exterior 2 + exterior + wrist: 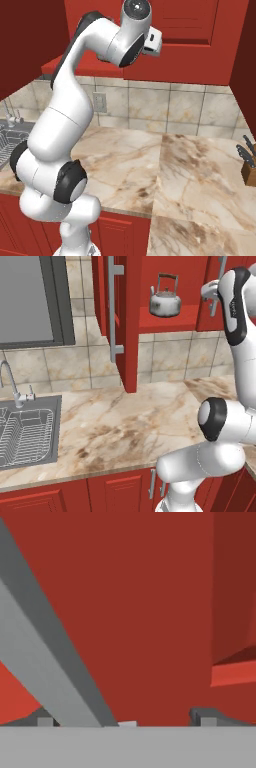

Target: Open the cabinet, pick the kettle from the cabinet, and place it in the sink.

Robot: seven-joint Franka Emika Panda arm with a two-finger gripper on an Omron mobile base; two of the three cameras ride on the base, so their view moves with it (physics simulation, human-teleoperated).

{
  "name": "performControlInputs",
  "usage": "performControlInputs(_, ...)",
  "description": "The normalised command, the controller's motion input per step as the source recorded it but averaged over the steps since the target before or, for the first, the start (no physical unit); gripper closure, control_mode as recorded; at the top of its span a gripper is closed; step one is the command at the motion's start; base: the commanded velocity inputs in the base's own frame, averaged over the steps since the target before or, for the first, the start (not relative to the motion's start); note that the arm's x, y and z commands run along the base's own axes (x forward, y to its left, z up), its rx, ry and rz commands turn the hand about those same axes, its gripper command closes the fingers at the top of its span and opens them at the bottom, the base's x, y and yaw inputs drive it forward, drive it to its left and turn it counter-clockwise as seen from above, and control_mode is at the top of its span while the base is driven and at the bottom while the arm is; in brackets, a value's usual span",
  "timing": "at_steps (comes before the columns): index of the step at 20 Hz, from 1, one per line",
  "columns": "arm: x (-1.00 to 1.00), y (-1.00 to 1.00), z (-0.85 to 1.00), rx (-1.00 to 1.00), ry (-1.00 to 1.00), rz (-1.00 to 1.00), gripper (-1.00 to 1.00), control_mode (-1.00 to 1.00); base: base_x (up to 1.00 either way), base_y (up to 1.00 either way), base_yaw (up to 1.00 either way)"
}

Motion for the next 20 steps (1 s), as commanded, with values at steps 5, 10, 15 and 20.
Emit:
performControlInputs(5, 0.43, 0.00, -0.05, 0.03, -0.01, 0.00, 1.00, -1.00, 0.00, 0.00, 0.00)
performControlInputs(10, 0.18, 0.05, -0.17, 0.00, -0.09, 0.00, 1.00, -1.00, 0.00, 0.00, 0.00)
performControlInputs(15, 0.09, 0.12, -0.13, 0.00, -0.14, 0.00, 1.00, -1.00, 0.00, 0.00, 0.00)
performControlInputs(20, -0.21, 0.00, -0.07, 0.00, -0.07, -0.01, 1.00, -1.00, 0.00, 0.00, 0.00)
